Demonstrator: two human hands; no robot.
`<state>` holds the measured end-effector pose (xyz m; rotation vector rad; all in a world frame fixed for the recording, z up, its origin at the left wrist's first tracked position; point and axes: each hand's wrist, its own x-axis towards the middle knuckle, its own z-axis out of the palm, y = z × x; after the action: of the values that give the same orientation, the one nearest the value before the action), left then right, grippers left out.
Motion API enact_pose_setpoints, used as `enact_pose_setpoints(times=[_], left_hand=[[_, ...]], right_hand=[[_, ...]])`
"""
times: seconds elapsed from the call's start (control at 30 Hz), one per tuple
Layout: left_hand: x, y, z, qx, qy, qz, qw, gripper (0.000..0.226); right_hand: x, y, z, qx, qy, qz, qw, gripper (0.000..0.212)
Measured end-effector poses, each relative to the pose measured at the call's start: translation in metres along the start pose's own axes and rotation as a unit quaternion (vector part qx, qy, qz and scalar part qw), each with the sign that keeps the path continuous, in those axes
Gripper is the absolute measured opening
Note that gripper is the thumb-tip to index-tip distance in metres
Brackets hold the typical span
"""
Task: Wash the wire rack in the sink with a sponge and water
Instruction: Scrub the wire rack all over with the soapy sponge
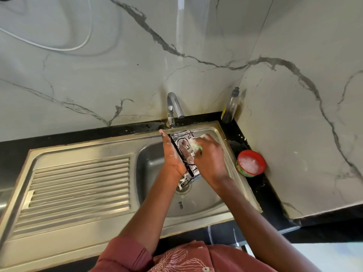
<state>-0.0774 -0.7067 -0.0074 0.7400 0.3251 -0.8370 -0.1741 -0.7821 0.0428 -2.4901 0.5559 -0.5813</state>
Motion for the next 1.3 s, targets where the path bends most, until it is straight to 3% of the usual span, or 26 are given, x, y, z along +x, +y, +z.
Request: enact_pose_setpoints(times=[0.07, 0.2, 0.37, 0.47, 0.6, 0.67, 0.77, 0.83, 0.93, 1.0, 1.07, 1.13, 1.3], left_hand=[[-0.004, -0.006, 0.004, -0.021, -0.012, 0.008, 1.000, 0.142], [0.003, -0.022, 0.008, 0.023, 0.046, 0.056, 0.997, 0.121], [0.020, -0.004, 0.002, -0.034, 0.052, 0.055, 0.997, 0.115], [0.016, -0.011, 0.007, -0.045, 0.011, -0.005, 0.999, 0.123], [0.001, -0.017, 0.017, -0.029, -0.023, -0.017, 0.999, 0.097], [-0.002, -0.016, 0.018, -0.023, 0.018, -0.022, 0.999, 0.090], [0.005, -0.007, 0.010, -0.045, 0.065, 0.015, 0.997, 0.087], [0.010, 0.003, 0.006, -0.070, 0.063, 0.019, 0.995, 0.094], [0.010, 0.009, 0.009, -0.112, 0.092, 0.030, 0.989, 0.086], [0.004, 0.006, 0.014, -0.124, 0.086, 0.035, 0.988, 0.079], [0.000, 0.004, 0.016, -0.128, 0.078, 0.029, 0.988, 0.077], [-0.002, 0.003, 0.017, -0.108, 0.083, 0.041, 0.990, 0.074], [-0.006, -0.016, 0.034, 0.142, 0.101, 0.092, 0.980, 0.064]], right_hand=[[-0.005, -0.001, 0.003, 0.013, 0.019, 0.010, 1.000, 0.047], [-0.009, 0.015, 0.004, 0.022, 0.036, 0.061, 0.997, 0.043], [-0.045, 0.018, 0.006, 0.054, -0.018, -0.078, 0.995, 0.044], [-0.023, 0.027, 0.006, 0.058, 0.009, -0.055, 0.997, 0.047], [-0.004, 0.004, 0.006, 0.069, -0.006, -0.068, 0.995, 0.036], [-0.010, 0.003, -0.002, 0.061, -0.030, -0.109, 0.992, 0.030], [-0.023, 0.026, -0.017, 0.038, -0.082, -0.125, 0.988, 0.041], [-0.025, 0.040, -0.021, 0.034, -0.088, -0.077, 0.993, 0.048], [-0.019, 0.045, -0.020, 0.105, -0.019, 0.060, 0.993, 0.048], [-0.013, 0.040, -0.016, 0.212, 0.013, 0.184, 0.960, 0.048], [-0.011, 0.031, -0.008, 0.364, 0.005, 0.285, 0.887, 0.052], [-0.010, 0.025, -0.005, 0.422, 0.005, 0.316, 0.850, 0.056], [-0.007, 0.028, -0.003, 0.438, 0.067, 0.331, 0.833, 0.050]])
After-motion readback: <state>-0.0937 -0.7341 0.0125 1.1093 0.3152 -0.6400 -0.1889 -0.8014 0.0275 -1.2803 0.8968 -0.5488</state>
